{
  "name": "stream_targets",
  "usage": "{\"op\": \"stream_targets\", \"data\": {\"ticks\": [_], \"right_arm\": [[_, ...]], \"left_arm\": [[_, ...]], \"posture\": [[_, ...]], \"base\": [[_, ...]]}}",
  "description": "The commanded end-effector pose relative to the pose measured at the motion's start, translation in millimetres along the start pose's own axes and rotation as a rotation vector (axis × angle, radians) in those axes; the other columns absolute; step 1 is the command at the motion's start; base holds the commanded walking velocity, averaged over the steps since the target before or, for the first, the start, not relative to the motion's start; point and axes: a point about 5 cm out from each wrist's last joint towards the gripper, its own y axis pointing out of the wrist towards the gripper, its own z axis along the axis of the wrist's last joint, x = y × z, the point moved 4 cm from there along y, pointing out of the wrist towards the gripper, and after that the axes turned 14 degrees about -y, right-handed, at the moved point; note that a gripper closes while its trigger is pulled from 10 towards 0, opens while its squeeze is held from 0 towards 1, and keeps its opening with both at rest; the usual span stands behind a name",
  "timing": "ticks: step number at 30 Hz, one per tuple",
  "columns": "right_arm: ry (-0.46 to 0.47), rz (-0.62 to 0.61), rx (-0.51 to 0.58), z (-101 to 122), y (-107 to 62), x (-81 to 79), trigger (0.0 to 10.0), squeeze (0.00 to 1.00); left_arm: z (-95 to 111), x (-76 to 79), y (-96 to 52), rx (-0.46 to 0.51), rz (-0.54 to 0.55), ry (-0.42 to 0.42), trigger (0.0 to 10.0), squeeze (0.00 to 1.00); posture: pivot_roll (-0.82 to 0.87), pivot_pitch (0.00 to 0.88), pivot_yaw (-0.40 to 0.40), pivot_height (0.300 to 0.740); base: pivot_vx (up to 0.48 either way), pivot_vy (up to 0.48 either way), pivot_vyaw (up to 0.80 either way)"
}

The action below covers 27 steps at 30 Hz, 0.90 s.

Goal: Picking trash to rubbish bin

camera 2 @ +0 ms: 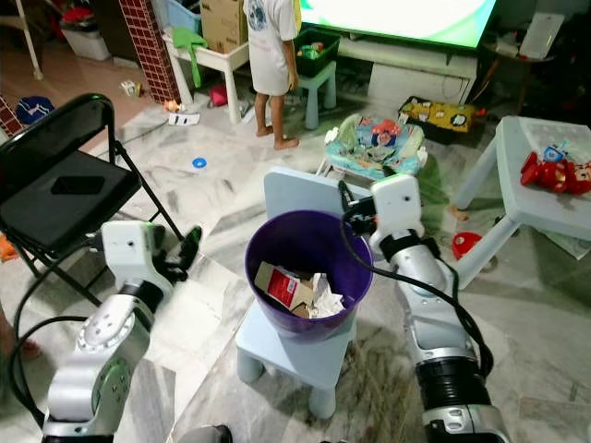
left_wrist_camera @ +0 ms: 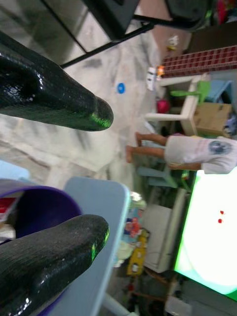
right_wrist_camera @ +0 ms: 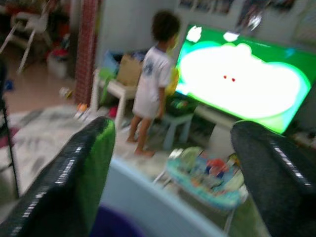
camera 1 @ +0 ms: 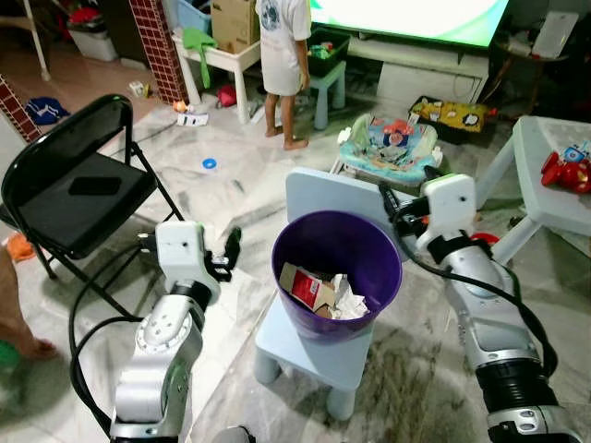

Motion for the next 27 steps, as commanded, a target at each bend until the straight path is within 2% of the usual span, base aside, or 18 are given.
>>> {"op": "stream_targets", "data": {"ticks": [1,9,13,14,15,16,17,18,19,20,27], "right_arm": [[0.005,-0.041,-0.013,0.2,-4.2,10.2,10.0,1.00],[0.020,-0.065,-0.015,9.4,-2.2,21.4,10.0,1.00],[0.036,-0.045,-0.020,12.2,2.1,16.1,10.0,1.00],[0.044,-0.039,-0.023,12.4,2.9,14.2,10.0,0.86],[0.059,-0.029,-0.022,14.3,4.0,11.3,10.0,0.54],[0.061,-0.020,-0.019,15.8,4.7,9.1,10.0,0.39],[0.067,-0.006,-0.018,18.0,5.6,5.7,10.0,0.17],[0.070,-0.003,-0.018,18.6,6.0,4.8,10.0,0.17],[0.073,-0.001,-0.017,19.3,5.9,4.3,10.0,0.11],[0.071,0.007,-0.016,20.7,5.6,2.8,10.0,0.00],[0.079,0.033,-0.021,22.6,7.7,-2.2,10.0,0.00]], "left_arm": [[4.5,1.3,6.4,0.028,-0.001,0.003,10.0,0.00],[13.8,4.3,15.3,0.074,-0.013,-0.019,10.0,0.00],[14.7,4.5,16.5,0.083,-0.017,-0.026,10.0,0.00],[14.3,3.7,16.1,0.082,-0.013,-0.026,10.0,0.00],[13.9,2.6,14.8,0.083,-0.008,-0.034,10.0,0.00],[13.0,1.8,14.3,0.081,-0.005,-0.038,10.0,0.00],[10.9,1.3,13.2,0.078,-0.001,-0.051,10.0,0.00],[10.2,1.1,12.9,0.076,0.001,-0.056,10.0,0.00],[9.5,1.3,12.2,0.075,0.003,-0.063,10.0,0.00],[8.3,2.5,10.8,0.075,0.001,-0.078,10.0,0.00],[6.1,14.1,11.2,0.078,-0.036,-0.118,10.0,0.00]], "posture": [[0.11,0.000,-0.021,0.740],[0.11,0.000,-0.016,0.740],[0.12,0.000,-0.022,0.740],[0.12,0.000,-0.024,0.740],[0.12,0.000,-0.029,0.740],[0.12,0.000,-0.030,0.740],[0.12,0.000,-0.034,0.740],[0.12,0.000,-0.034,0.740],[0.12,0.000,-0.036,0.740],[0.11,0.000,-0.040,0.740],[0.11,0.000,-0.049,0.740]], "base": [[0.000,0.000,0.00],[0.000,0.000,0.00],[0.000,0.000,-0.20],[0.000,0.000,-0.80],[0.000,0.000,-0.80],[0.000,0.000,-0.80],[0.000,0.000,-0.80],[0.000,0.000,-0.80],[0.000,0.000,-0.80],[0.000,0.000,-0.80],[0.000,0.000,-0.80]]}}
